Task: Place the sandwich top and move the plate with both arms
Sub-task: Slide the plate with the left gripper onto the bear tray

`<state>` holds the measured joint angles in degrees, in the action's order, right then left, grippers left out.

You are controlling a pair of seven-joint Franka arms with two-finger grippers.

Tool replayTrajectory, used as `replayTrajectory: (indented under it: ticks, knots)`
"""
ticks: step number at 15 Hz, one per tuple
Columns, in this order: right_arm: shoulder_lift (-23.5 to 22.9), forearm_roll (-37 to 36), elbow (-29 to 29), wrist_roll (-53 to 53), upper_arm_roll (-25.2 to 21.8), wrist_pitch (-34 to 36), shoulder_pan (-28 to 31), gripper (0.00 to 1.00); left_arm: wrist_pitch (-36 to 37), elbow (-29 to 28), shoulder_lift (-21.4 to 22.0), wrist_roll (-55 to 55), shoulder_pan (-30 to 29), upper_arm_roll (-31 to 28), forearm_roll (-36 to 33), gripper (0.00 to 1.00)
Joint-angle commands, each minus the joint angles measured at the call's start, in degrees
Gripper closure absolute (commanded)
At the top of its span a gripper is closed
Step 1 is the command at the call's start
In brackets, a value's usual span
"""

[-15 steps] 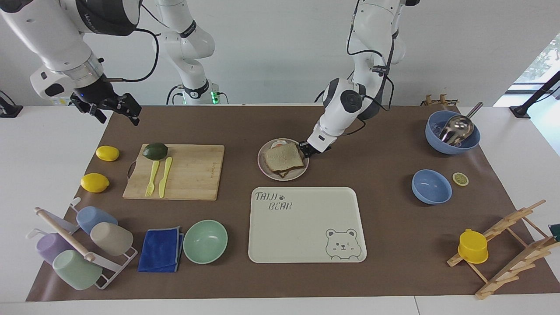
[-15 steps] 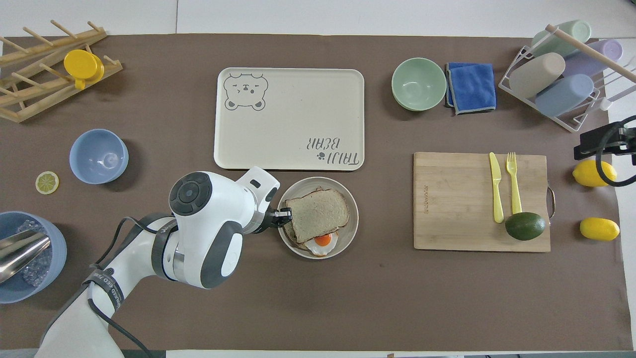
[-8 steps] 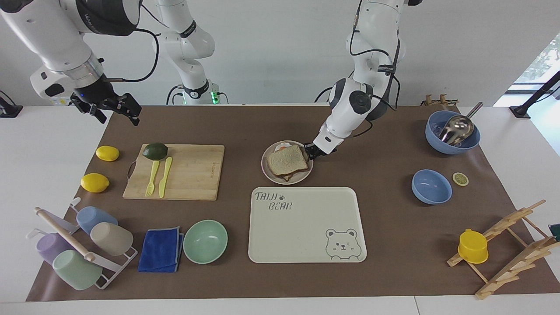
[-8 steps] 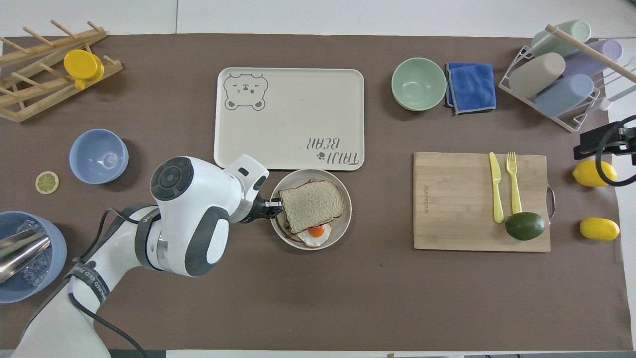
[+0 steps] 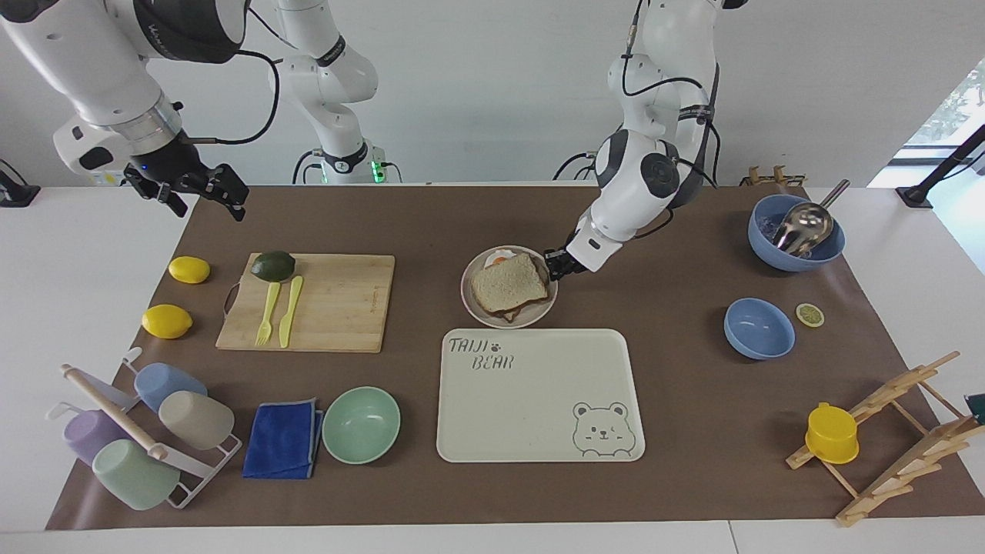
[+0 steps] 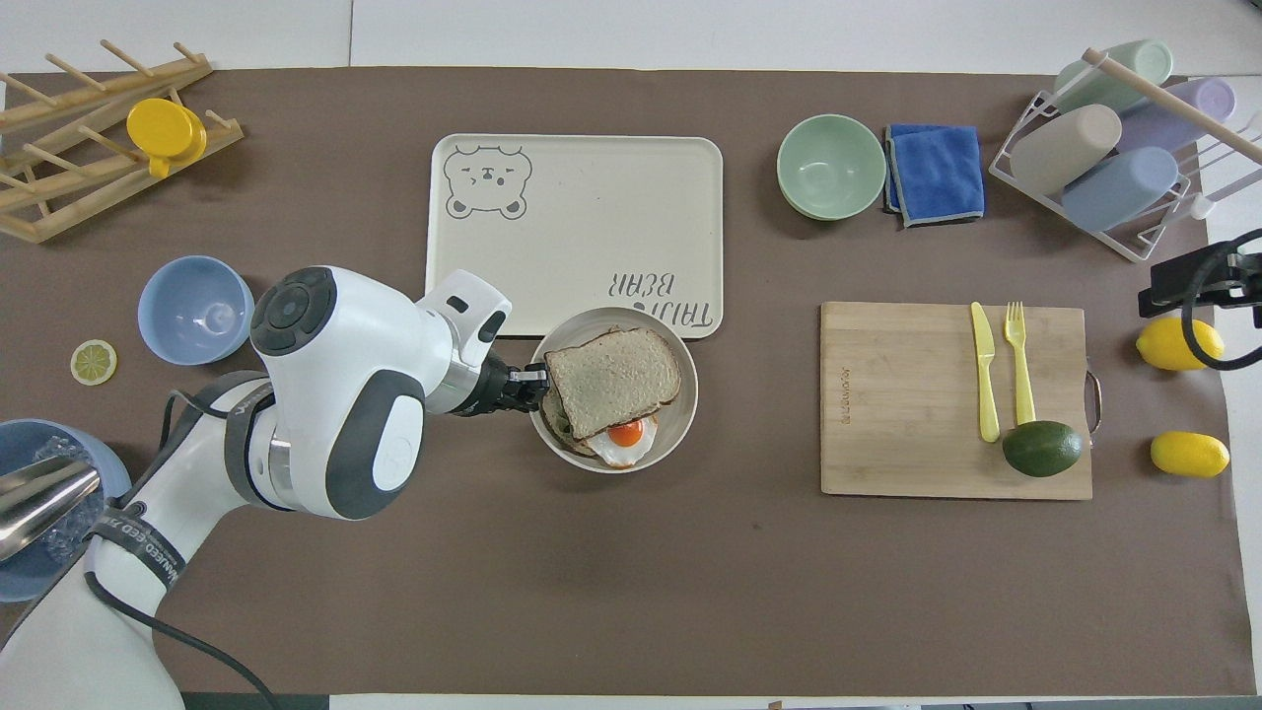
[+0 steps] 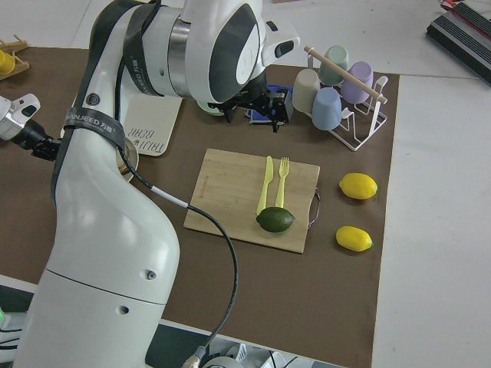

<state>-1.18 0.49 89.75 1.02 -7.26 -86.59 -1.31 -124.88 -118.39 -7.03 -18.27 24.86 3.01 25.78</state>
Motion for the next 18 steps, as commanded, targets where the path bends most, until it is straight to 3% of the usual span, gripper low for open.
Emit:
replayTrajectory:
  ticks: [1,3,9,14,18]
  knots:
    - [1.0,1.2,0.9,0.6,0.1,0.1,0.3,0.00,4.4,6.8,-2.3,2.1,-2.6,-0.1,1.6,1.00]
    - [1.0,1.2,1.0,0.6,0.1,0.1,0.3,0.00,5.8,11.8,-5.1,2.0,-4.0,-0.1,1.4,1.00]
    - [1.0,1.2,0.9,0.6,0.1,0.1,0.3,0.00,9.0,31.2,-19.8,1.7,-6.4,-0.2,1.4,1.00]
    - [1.1,1.2,0.9,0.6,0.1,0.1,0.3,0.00,5.1,34.5,-26.0,1.9,-6.4,-0.6,-1.8,1.00]
    - [1.0,1.2,0.9,0.6,0.1,0.1,0.3,0.00,1.1,33.8,-26.3,2.1,-7.1,-0.6,-3.5,1.00]
